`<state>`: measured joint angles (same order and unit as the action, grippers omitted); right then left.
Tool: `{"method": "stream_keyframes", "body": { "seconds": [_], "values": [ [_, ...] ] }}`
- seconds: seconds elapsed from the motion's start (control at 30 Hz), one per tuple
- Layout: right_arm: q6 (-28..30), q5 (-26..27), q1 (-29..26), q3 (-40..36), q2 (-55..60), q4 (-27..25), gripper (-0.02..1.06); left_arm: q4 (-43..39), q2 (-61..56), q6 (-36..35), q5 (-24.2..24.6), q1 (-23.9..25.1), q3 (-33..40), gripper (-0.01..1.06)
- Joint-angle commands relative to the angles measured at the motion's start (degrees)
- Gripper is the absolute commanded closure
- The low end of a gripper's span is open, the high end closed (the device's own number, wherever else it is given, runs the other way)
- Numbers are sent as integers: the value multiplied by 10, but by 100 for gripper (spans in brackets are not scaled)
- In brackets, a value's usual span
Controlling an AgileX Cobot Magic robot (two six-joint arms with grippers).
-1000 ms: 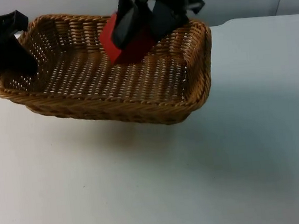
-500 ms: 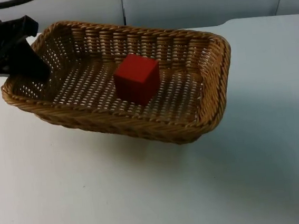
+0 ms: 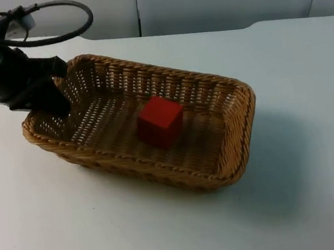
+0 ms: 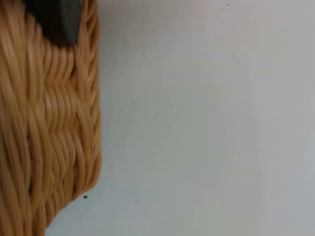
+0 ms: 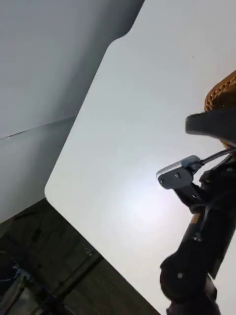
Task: Pick up the basket with the left hand and place the cube into the basket with the right hand.
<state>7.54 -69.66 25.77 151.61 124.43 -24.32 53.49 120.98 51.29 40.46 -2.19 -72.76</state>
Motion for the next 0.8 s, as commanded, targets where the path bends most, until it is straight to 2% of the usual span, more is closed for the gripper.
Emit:
{"method": "stream_keyframes", "body": {
  "seconds": [0.0,0.13,0.2,0.23,0.27,0.3,0.4,0.43,0.5,0.63,0.67,0.73,0.77],
  "values": [
    [1,-3,8,6,-11,2,42,35,4,12,1,-2,-7,104],
    [4,-3,14,6,-19,2,42,69,15,54,-1,-2,-7,104],
    [4,-3,14,6,-22,2,42,83,17,72,-1,-2,-7,98],
    [4,-3,14,6,-22,4,42,84,17,85,-2,-2,-8,84],
    [4,-3,14,6,-22,4,42,84,17,85,-2,-2,-8,84],
    [4,-3,14,6,-23,6,42,83,17,86,-2,-2,-13,75],
    [4,-3,14,6,-24,20,43,83,17,85,6,-2,-37,35],
    [4,-3,14,6,-24,23,43,82,17,84,9,-2,-46,29],
    [4,-3,14,6,-24,29,43,75,17,82,14,-2,-59,28],
    [-1,-3,14,6,-28,73,43,26,11,61,23,0,-116,29],
    [-3,-3,14,6,-35,118,44,-20,5,26,33,4,-159,33],
    [-18,-3,14,6,-55,195,50,-88,-9,-47,59,6,-215,48],
    [-18,-3,14,6,-55,195,50,-88,-9,-47,59,6,-215,48]
  ]
}}
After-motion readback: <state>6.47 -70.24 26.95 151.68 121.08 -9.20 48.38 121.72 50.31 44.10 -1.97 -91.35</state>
